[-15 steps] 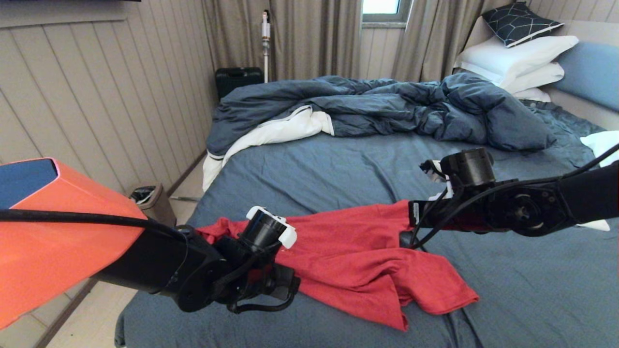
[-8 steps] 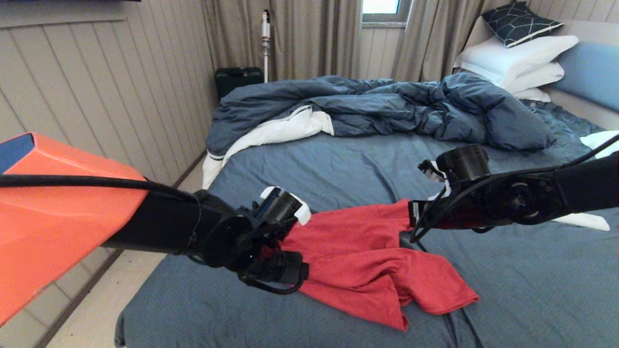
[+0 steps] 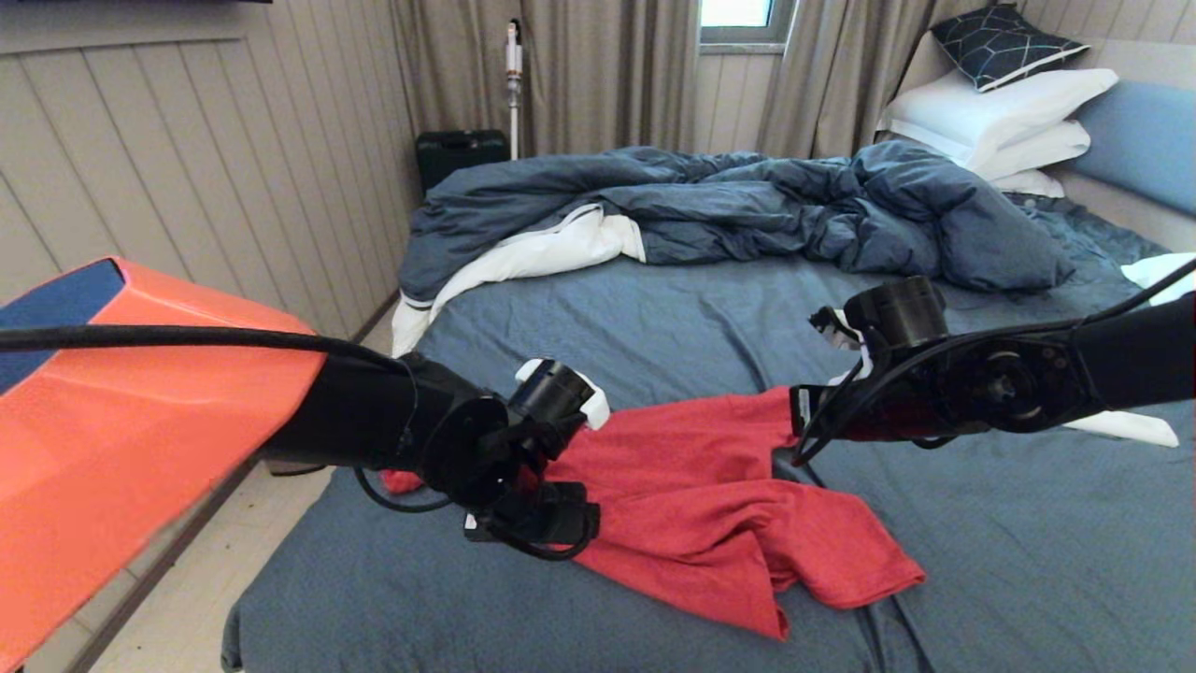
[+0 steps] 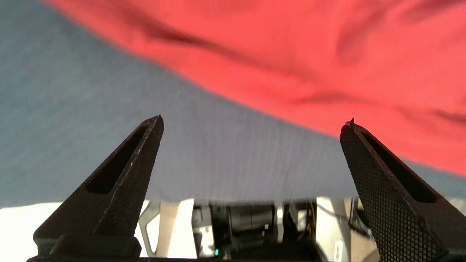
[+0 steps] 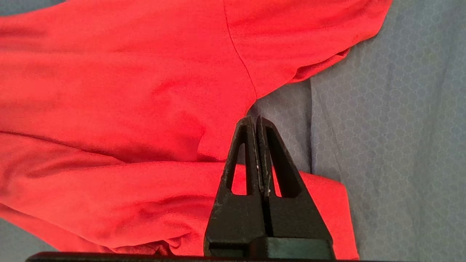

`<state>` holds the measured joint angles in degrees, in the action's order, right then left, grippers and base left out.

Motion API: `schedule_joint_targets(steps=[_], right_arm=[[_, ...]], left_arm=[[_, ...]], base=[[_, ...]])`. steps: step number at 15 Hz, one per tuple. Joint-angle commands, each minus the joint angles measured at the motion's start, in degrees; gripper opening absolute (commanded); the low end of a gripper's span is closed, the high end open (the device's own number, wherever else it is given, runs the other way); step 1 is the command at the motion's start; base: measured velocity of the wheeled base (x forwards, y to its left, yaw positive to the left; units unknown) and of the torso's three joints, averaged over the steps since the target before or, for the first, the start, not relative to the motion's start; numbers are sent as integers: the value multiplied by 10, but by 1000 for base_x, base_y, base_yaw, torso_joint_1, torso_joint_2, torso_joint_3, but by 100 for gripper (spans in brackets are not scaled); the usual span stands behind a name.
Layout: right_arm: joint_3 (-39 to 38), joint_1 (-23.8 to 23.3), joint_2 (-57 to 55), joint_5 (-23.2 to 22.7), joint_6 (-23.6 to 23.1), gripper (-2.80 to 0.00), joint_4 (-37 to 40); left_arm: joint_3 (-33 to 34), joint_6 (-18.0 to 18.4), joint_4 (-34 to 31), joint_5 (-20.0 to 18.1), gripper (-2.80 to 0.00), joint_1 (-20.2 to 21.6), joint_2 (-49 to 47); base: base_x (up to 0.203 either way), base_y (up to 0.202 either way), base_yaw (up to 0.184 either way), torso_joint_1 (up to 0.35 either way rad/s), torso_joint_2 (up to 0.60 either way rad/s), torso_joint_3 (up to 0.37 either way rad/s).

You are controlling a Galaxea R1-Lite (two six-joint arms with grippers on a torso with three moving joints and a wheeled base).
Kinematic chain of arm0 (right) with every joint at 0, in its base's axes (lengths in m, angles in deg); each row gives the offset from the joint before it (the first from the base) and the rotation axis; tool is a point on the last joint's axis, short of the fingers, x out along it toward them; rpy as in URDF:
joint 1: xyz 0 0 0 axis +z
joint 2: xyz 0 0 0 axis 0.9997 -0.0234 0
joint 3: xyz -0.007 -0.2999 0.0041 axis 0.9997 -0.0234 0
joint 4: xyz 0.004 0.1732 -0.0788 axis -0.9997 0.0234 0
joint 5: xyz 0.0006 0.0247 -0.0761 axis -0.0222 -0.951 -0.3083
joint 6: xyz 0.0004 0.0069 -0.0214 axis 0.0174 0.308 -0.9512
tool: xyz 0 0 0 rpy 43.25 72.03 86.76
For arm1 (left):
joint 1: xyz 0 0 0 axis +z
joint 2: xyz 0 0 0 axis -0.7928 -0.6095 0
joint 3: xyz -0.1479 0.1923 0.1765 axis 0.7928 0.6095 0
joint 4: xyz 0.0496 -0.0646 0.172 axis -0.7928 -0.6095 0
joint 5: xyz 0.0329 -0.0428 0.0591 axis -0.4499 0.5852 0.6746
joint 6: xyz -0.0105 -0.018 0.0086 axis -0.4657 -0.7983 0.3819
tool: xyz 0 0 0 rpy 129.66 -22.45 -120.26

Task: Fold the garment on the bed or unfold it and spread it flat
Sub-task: Unford the red T-shirt

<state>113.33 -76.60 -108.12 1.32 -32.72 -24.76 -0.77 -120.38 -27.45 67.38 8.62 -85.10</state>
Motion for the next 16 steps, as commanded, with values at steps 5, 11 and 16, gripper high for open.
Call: schedule_joint_targets(steps=[5, 11, 16], right_arm=[[1, -5, -1, -1, 0, -280, -2], [1, -6, 0, -1, 1, -280, -2], [4, -11, -2, -1, 1, -280, -2]], left_arm=[[-2, 18, 41, 70, 0, 4, -52], [-2, 30, 41, 99, 0, 8, -60], [-3, 47, 39, 98, -280, 8, -62]], base=[[0, 0, 0, 0, 0, 0], [0, 0, 0, 0, 0, 0], [0, 0, 0, 0, 0, 0]])
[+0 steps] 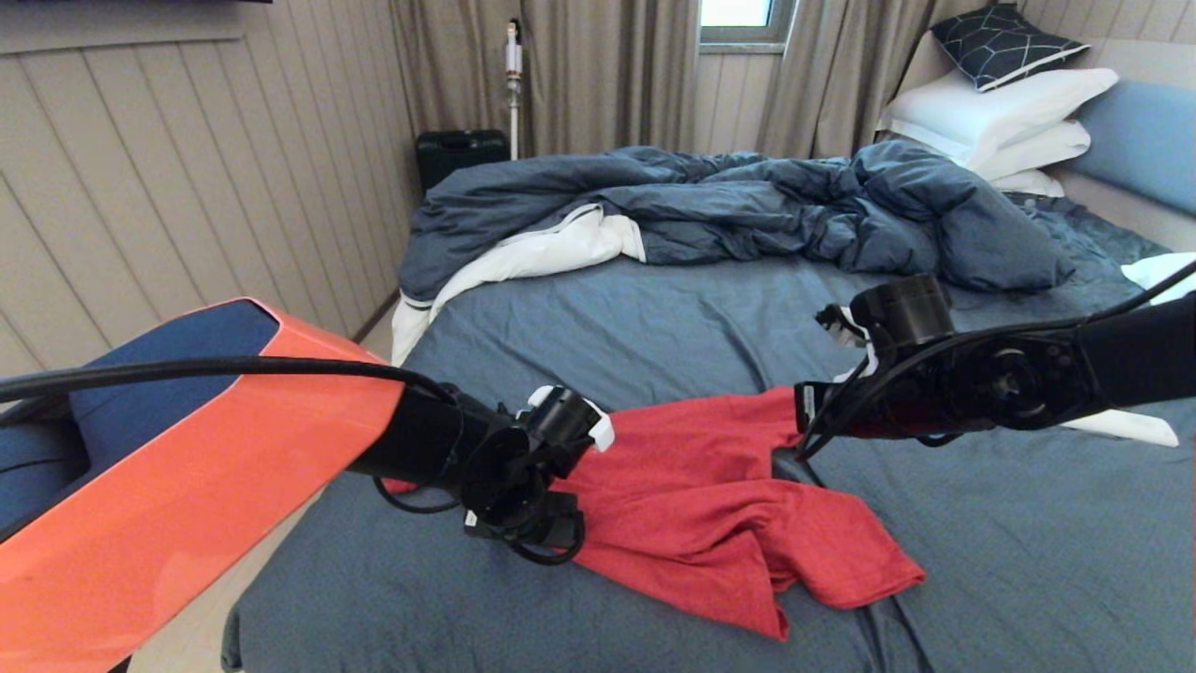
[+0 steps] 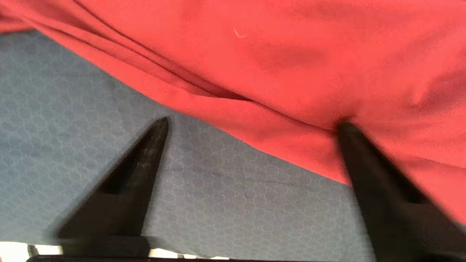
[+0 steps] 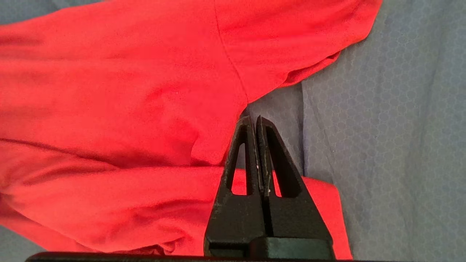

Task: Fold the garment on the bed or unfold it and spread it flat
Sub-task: Unford the red T-shirt

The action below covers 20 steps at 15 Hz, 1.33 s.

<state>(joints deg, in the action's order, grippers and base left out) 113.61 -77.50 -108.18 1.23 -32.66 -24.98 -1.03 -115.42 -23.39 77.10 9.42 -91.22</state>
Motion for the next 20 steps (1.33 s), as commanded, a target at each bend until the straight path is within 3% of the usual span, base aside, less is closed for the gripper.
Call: schedule_joint_targets(steps=[1, 13, 15, 18, 20], right_arm=[[2, -2, -2, 0, 1, -280, 0], [4, -8, 7, -1, 2, -280, 0], [3, -8, 12, -1, 1, -280, 0], [3, -8, 17, -1, 2, -280, 1], [4, -8, 19, -1, 2, -280, 1]], left_arm=[[0, 1, -1, 1, -280, 0, -3], [2, 5, 0, 0, -280, 0, 18], [8, -1, -54, 0, -280, 0, 54], [10, -8, -192, -5, -280, -3, 97], [13, -9, -239, -8, -280, -15, 126]], base=[[0, 0, 0, 0, 0, 0], [0, 0, 0, 0, 0, 0], [0, 0, 0, 0, 0, 0], [0, 0, 0, 0, 0, 0], [0, 0, 0, 0, 0, 0]])
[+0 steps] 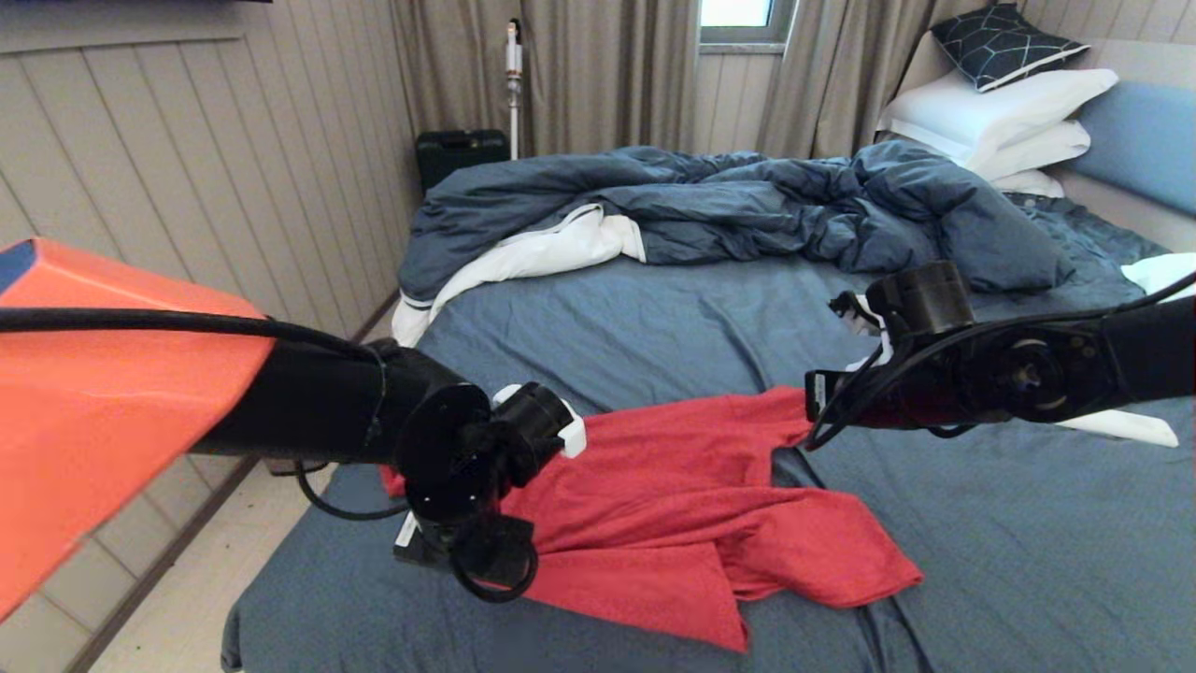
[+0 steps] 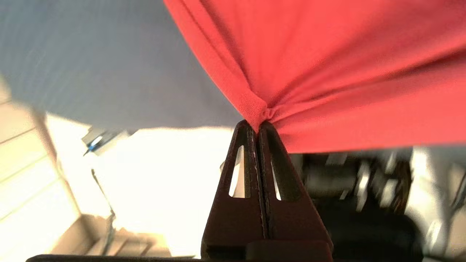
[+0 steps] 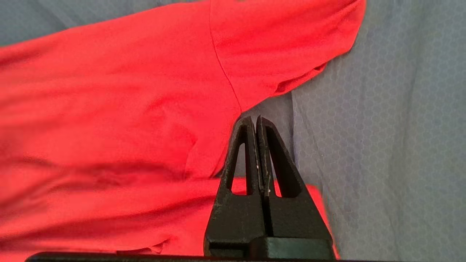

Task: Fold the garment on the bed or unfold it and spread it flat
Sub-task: Unford the red T-shirt

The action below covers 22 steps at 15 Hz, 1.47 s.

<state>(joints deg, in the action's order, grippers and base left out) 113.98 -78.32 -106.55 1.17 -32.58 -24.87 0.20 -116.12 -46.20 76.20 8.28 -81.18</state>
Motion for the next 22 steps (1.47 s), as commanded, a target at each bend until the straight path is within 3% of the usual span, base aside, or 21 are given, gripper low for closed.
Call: schedule_joint_targets(steps=[1, 6, 8, 11, 16, 17, 18, 22], right_arm=[[1, -1, 4, 0, 1, -280, 0], [1, -4, 10, -1, 3, -280, 0], [1, -4, 8, -1, 3, -280, -1], [1, -4, 5, -1, 3, -280, -1], [1, -4, 2, -4, 3, -280, -1], [1, -4, 1, -7, 3, -280, -1], [2, -4, 0, -7, 3, -280, -1], [5, -9, -5, -8, 2, -280, -1]], left_arm=[[5, -2, -28, 0, -280, -17, 42], [71, -7, -59, -18, -280, -87, 89], [104, -7, -61, -49, -280, -103, 113], [137, -7, -59, -77, -280, -122, 138], [147, -7, -38, -78, -280, -129, 127], [148, -6, -30, -77, -219, -129, 123], [151, -5, -14, -75, 0, -129, 115], [145, -3, -1, -72, 0, -129, 129]], base=[[0, 0, 0, 0, 0, 0], [0, 0, 0, 0, 0, 0], [0, 0, 0, 0, 0, 0], [0, 0, 0, 0, 0, 0], [0, 0, 0, 0, 0, 0], [0, 0, 0, 0, 0, 0], [0, 0, 0, 0, 0, 0], [0, 0, 0, 0, 0, 0]])
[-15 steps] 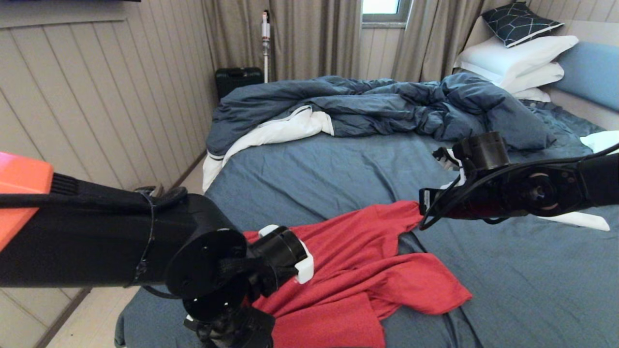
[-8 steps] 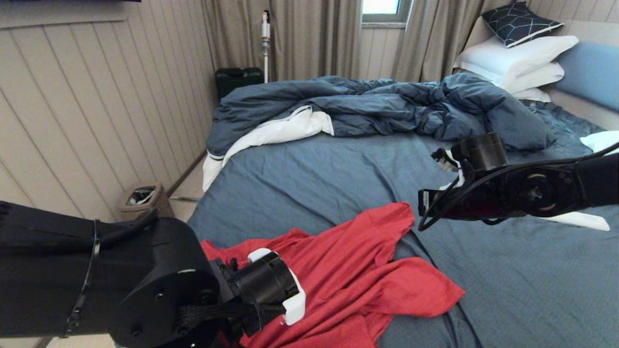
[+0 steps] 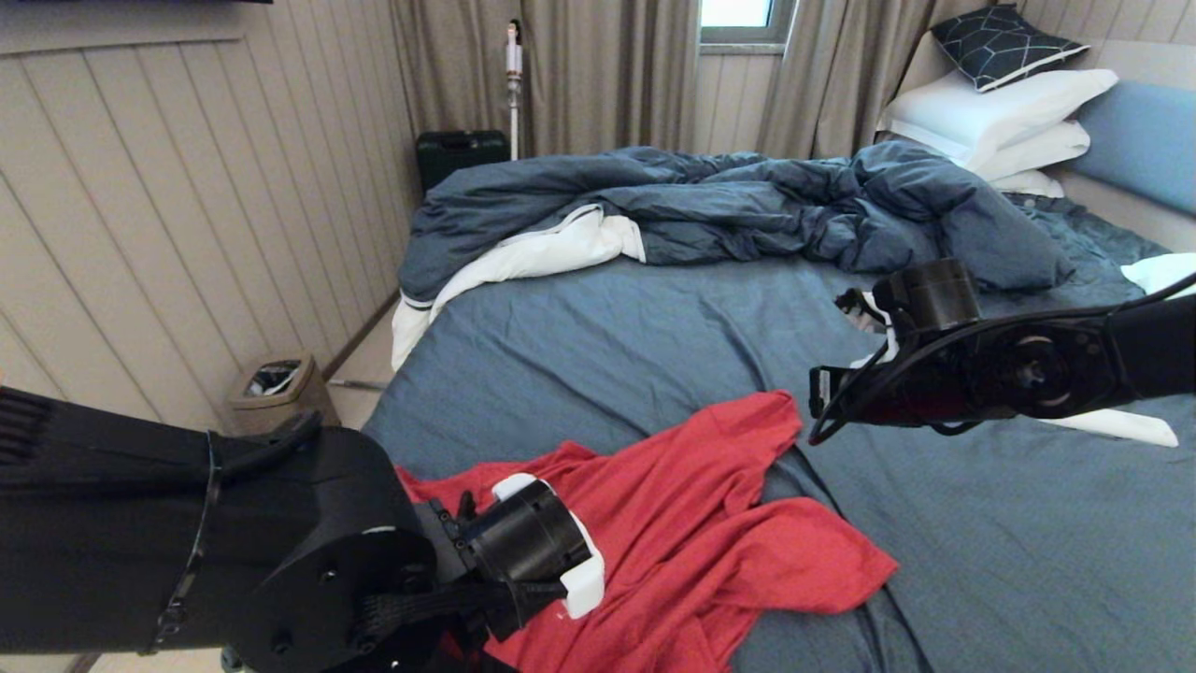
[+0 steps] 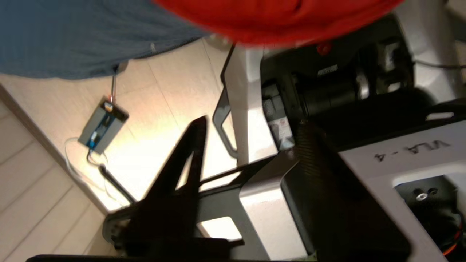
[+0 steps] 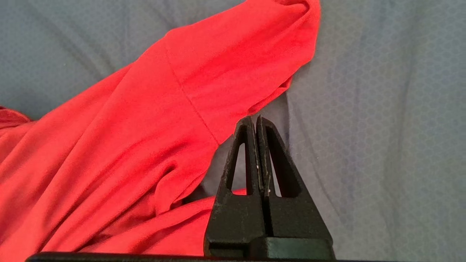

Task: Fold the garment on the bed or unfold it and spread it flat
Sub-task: Unford the red T-shirt

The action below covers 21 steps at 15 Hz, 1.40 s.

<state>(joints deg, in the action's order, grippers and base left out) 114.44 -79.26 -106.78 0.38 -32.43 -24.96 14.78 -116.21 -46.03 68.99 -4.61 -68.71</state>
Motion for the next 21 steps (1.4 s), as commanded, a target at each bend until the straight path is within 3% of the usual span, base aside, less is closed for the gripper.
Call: schedule_joint_targets(steps=[1, 7, 10, 13, 15, 17, 21], right_arm=[[0, 1, -5, 0, 0, -280, 0], [-2, 3, -8, 1, -1, -280, 0], [-1, 5, -20, 1, 0, -280, 0], [0, 2, -16, 1, 0, -280, 0], [1, 2, -18, 1, 0, -280, 0], [1, 3, -19, 1, 0, -280, 0], [0, 3, -19, 1, -1, -280, 0]], left_arm=[[-7, 0, 11, 4, 0, 4, 11], [-80, 37, 84, 41, 0, 144, -39], [-107, 52, 124, 41, 0, 169, -115], [-139, 87, 225, 46, 0, 212, -171], [-143, 96, 256, 72, 0, 228, -177], [-138, 116, 285, 80, 0, 239, -177], [-121, 113, 290, 81, 0, 241, -195]], base=[[0, 0, 0, 0, 0, 0], [0, 0, 0, 0, 0, 0], [0, 0, 0, 0, 0, 0], [0, 0, 0, 0, 0, 0], [0, 0, 0, 0, 0, 0], [0, 0, 0, 0, 0, 0], [0, 0, 0, 0, 0, 0]])
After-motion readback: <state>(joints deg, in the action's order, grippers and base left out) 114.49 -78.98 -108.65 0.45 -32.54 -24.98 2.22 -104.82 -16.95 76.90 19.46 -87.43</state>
